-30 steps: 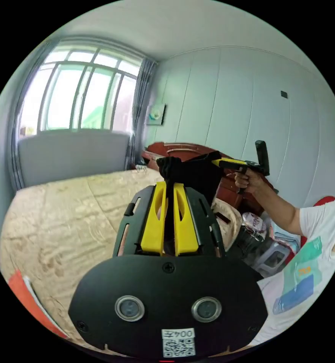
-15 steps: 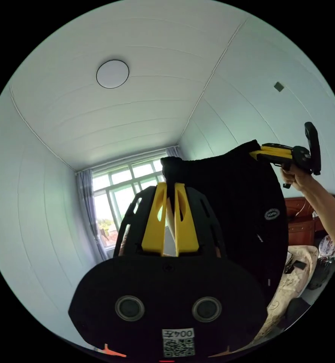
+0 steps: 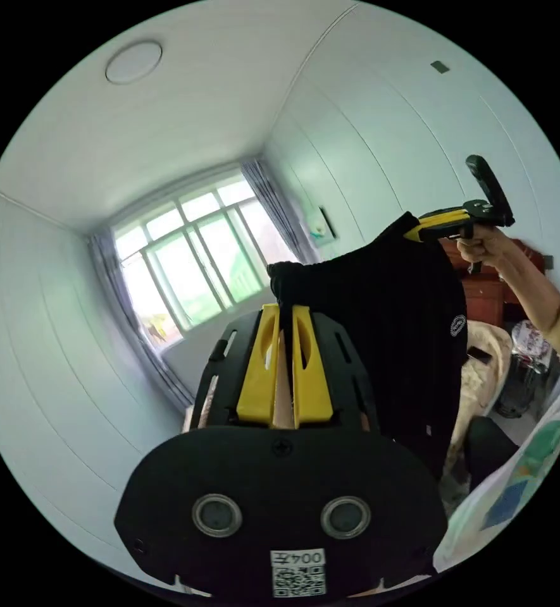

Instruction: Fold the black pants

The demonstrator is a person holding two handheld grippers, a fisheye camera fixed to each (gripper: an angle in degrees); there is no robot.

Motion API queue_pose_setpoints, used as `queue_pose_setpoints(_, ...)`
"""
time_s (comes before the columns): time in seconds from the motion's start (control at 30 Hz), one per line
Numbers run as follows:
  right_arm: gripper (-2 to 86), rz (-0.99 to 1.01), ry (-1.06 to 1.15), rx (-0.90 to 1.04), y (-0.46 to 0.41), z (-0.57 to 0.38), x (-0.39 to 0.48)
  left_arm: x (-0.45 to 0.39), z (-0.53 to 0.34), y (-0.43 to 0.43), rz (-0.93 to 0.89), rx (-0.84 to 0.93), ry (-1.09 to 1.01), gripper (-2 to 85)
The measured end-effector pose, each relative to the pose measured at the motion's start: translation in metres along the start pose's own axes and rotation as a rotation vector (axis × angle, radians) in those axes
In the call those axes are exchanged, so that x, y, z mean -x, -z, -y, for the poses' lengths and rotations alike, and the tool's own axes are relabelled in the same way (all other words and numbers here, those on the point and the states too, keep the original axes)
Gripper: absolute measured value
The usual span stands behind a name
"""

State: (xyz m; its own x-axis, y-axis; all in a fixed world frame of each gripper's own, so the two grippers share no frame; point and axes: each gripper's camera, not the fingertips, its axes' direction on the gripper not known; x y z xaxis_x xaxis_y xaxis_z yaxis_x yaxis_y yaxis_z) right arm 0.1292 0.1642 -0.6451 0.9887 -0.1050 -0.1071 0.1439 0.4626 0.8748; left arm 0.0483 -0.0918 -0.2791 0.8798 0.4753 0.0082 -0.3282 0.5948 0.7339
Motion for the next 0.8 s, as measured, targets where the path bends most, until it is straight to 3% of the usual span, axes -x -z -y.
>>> queue_pose_setpoints(0.1, 4.0, 0.135, -0.244, 0.182, -0.132, -0.135, -0.046, -0.024, -0.105, -0.121, -0.19, 0.244, 0.116, 1.6)
queue_pose_setpoints(0.23, 4.1, 0.165, -0.477, 0.404, -0.282, -0.314, -0.069, -0.084, -0.281, -0.29, -0.348, 0.586, 0.296, 1.7)
queue_pose_setpoints(0.4, 4.7, 0.104, -0.743, 0.594, -0.417, -0.514, -0.077, -0.146, -0.427, -0.413, -0.391, 0.806, 0.429, 2.4)
queue_pose_setpoints(0.5, 6.5, 0.052, -0.79, 0.668, -0.45, -0.563, -0.074, -0.18, -0.463, -0.448, -0.345, 0.892, 0.337, 3.4)
queue_pose_setpoints(0.63, 9.3, -0.007, -0.767, 0.654, -0.461, -0.585, -0.077, -0.164, -0.483, -0.462, -0.322, 0.856, 0.37, 6.9)
queue_pose_setpoints(0.8, 9.4, -0.096, -0.568, 0.704, -0.491, -0.6, -0.042, -0.149, -0.501, -0.474, -0.305, 0.871, 0.31, 9.6)
